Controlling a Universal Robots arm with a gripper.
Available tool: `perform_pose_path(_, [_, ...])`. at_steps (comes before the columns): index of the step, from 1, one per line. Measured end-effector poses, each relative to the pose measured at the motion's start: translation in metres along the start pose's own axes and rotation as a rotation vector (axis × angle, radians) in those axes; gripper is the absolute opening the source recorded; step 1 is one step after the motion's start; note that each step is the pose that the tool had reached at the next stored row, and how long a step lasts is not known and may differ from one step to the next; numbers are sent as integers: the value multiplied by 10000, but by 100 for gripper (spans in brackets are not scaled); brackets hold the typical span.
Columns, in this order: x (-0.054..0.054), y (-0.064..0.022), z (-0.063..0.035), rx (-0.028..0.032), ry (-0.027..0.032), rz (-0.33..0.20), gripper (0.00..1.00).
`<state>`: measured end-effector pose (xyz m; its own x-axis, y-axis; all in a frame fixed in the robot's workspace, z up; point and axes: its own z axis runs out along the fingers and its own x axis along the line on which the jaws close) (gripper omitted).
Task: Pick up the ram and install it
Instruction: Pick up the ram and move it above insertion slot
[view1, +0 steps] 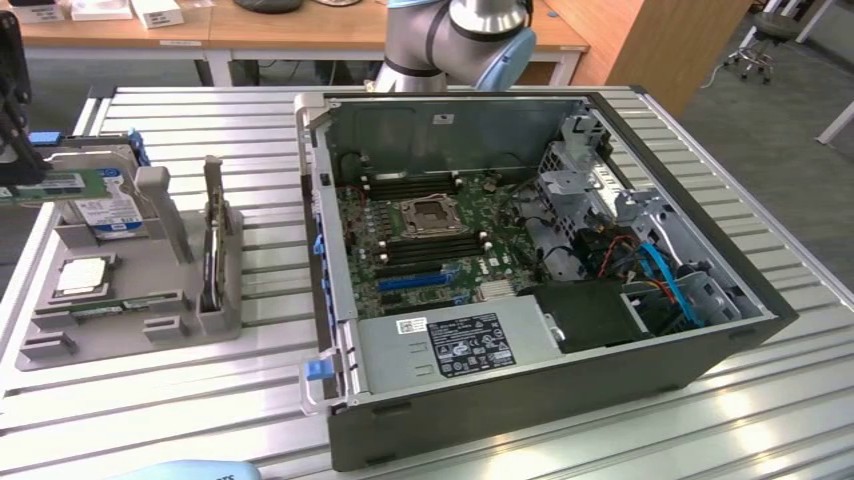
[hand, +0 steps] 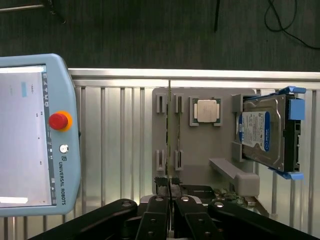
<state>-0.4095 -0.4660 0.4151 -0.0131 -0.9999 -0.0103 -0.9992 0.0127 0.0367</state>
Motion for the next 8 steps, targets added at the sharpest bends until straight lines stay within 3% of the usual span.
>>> perform_pose_path(8, [-2,-152,-5,0,0,0,12])
